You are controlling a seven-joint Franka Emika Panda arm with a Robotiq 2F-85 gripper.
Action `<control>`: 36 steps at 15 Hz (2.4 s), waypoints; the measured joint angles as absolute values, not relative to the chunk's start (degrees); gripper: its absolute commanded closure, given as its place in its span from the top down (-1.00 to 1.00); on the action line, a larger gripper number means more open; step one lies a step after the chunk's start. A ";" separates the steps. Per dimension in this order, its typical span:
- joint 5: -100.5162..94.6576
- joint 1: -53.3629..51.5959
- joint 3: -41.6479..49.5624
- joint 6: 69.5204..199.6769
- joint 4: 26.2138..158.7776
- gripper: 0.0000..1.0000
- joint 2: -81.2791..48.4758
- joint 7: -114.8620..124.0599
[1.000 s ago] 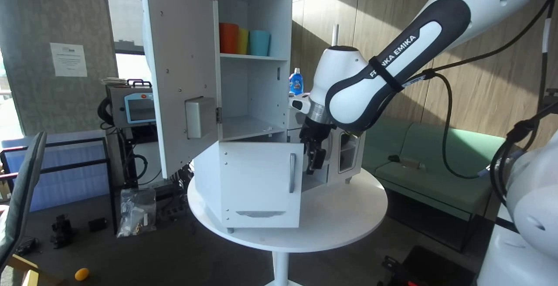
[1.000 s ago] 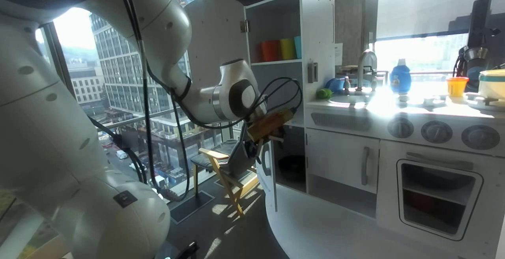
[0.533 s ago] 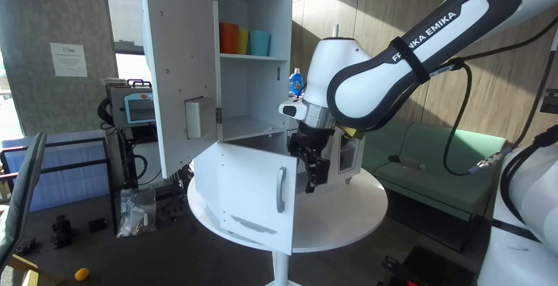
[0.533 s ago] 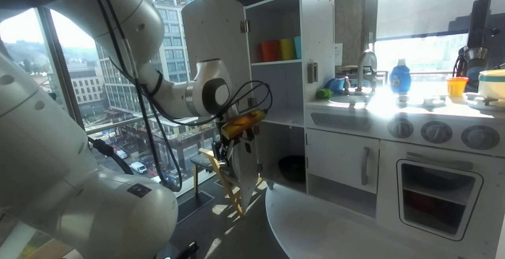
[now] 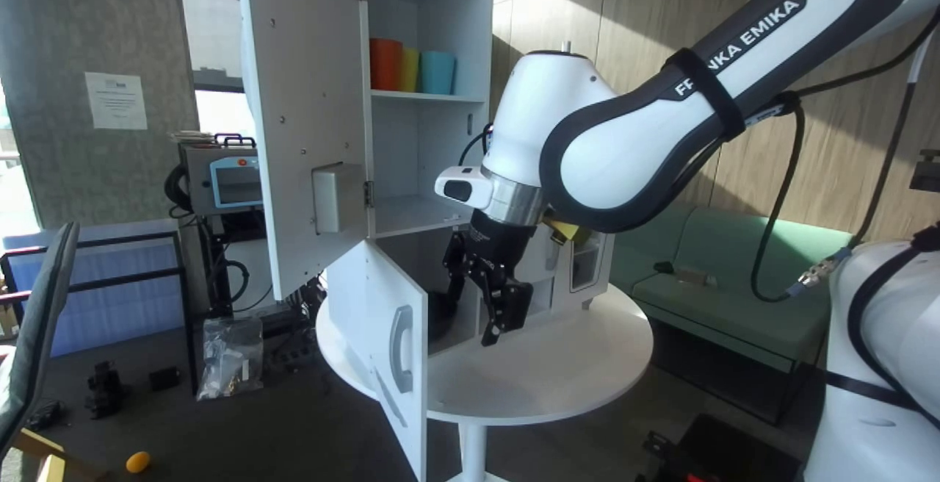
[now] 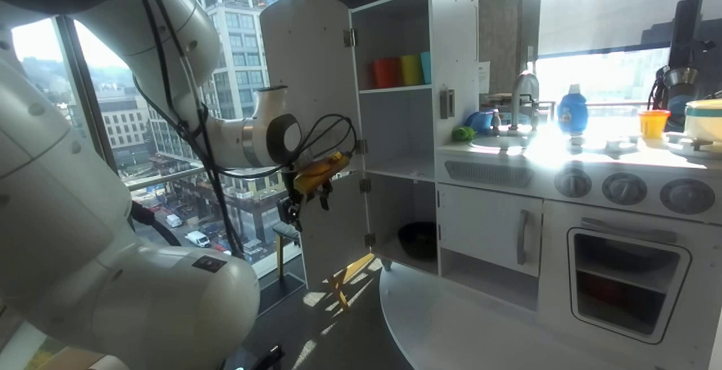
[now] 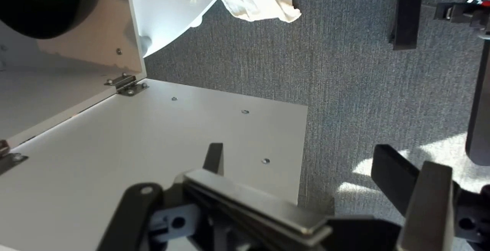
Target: Open all the cabinet doors
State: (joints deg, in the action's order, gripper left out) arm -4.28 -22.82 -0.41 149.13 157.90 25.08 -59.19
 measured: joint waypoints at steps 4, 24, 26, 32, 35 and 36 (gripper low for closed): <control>-3.16 -18.43 2.37 152.57 157.83 1.00 25.01 -56.19; 7.00 2.53 14.61 156.85 136.68 1.00 0.23 -32.21; 6.90 3.40 13.57 156.78 136.47 1.00 -0.66 -31.55; 4.46 6.04 12.29 156.58 136.77 1.00 -0.67 -25.89; 0.58 8.28 12.61 156.57 136.54 1.00 -0.64 -20.55; -1.17 9.01 12.72 156.76 136.39 1.00 -0.64 -18.24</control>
